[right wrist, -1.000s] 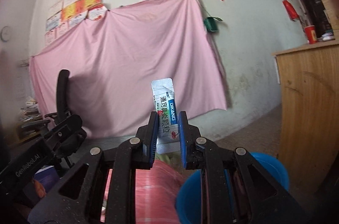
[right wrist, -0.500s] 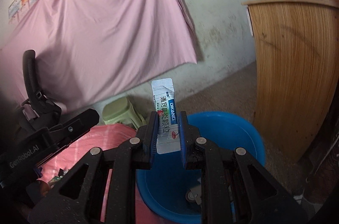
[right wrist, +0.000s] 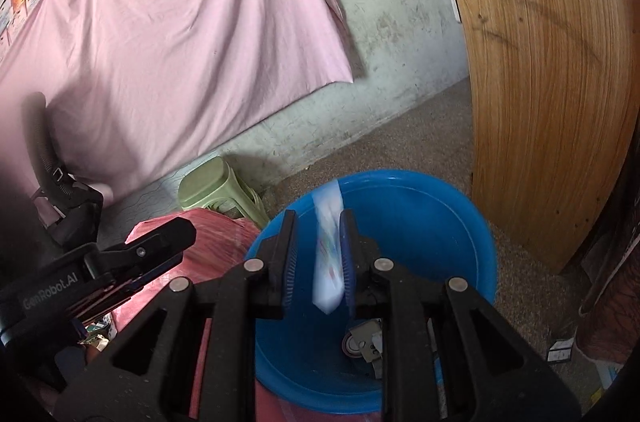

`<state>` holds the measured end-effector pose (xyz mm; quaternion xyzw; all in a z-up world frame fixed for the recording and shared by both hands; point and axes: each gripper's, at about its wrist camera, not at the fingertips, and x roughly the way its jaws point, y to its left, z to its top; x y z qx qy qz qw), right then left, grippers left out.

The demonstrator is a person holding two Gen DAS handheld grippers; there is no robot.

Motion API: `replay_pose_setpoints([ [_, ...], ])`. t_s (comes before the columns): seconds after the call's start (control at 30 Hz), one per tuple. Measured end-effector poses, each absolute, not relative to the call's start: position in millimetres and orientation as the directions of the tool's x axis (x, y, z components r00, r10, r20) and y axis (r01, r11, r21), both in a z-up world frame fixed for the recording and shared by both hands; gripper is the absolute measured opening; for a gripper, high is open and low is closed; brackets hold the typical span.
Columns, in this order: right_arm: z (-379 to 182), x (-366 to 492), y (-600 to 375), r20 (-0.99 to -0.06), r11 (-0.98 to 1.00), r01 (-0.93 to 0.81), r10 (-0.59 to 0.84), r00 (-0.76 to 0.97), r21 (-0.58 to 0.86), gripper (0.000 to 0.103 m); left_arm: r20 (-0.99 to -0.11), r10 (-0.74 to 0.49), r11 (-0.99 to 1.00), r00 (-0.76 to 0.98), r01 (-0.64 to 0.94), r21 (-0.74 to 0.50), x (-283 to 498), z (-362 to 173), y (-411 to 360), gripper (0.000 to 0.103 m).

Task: Collect trash
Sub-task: 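Carry sachet and battery over the blue bucket and open both grippers, then return both tools over the bed above the white tray and packet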

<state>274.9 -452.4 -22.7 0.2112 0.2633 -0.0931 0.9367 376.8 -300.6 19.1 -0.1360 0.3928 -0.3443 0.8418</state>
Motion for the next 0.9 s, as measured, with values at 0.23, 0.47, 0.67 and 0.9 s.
replay_pose_setpoints([
  [0.23, -21, 273, -456, -0.527, 0.890, 0.289, -0.067, 0.847, 0.352, 0.039, -0.559, -0.668, 0.744, 0.492, 0.466, -0.479, 373, 18, -293, 0.049],
  [0.47, -10, 267, -446, -0.482, 0.903, 0.262, -0.073, 0.873, 0.340, 0.040, -0.545, -0.610, 0.792, 0.575, 0.453, -0.409, 365, 29, -276, 0.053],
  [0.67, 11, 257, -427, -0.394, 0.934, 0.202, -0.073, 0.916, 0.295, 0.059, -0.501, -0.510, 0.860, 0.699, 0.411, -0.303, 346, 44, -240, 0.066],
  [0.9, 37, 246, -386, -0.277, 0.967, 0.126, -0.061, 0.959, 0.222, 0.095, -0.371, -0.369, 0.928, 0.852, 0.314, -0.202, 314, 62, -190, 0.095],
])
